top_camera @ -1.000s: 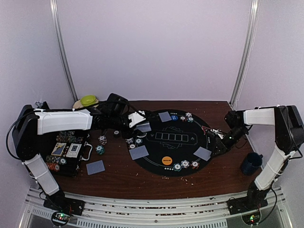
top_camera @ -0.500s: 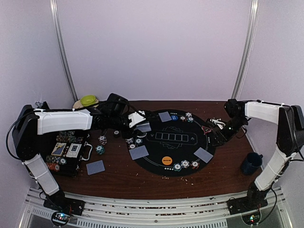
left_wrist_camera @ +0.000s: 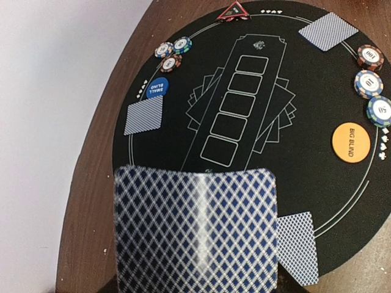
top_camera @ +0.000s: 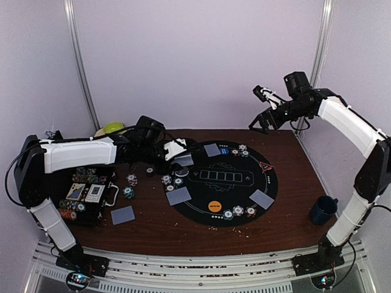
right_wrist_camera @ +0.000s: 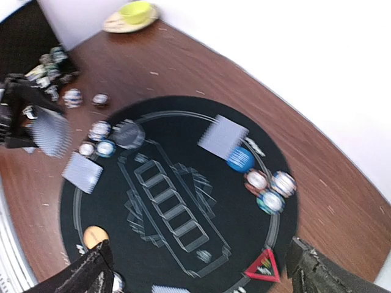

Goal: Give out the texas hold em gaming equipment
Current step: Pick up the poker card from the face-down deck piles.

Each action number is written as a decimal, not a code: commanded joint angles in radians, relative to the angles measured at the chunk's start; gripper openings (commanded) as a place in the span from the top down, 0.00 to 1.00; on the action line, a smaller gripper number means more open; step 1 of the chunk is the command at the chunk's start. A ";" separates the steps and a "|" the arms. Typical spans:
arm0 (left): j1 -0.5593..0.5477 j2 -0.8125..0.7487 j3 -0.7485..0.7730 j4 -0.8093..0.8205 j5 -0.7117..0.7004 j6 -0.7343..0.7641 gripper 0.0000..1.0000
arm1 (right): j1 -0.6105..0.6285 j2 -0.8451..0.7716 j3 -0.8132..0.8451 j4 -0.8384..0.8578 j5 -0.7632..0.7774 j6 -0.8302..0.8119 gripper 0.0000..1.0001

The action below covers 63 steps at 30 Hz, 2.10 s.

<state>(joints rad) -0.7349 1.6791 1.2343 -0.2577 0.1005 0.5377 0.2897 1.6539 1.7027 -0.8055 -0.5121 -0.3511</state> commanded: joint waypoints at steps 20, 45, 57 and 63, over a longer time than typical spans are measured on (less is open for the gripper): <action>-0.049 -0.086 0.008 -0.021 0.080 0.036 0.95 | 0.354 0.390 0.252 0.057 -0.340 0.050 0.05; -0.060 -0.061 0.005 -0.049 0.131 0.058 0.95 | 0.389 0.485 0.371 -0.016 -0.382 0.018 0.16; -0.061 -0.070 0.001 -0.066 0.162 0.065 0.95 | 0.407 0.493 0.364 -0.004 -0.235 -0.005 0.25; -0.061 -0.070 -0.003 -0.069 0.167 0.071 0.95 | 0.390 0.473 0.361 -0.016 -0.205 -0.031 0.41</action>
<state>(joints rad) -0.7891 1.6150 1.2324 -0.3462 0.2237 0.5945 0.6991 2.1654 2.0720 -0.8204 -0.8055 -0.3511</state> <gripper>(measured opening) 0.548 0.615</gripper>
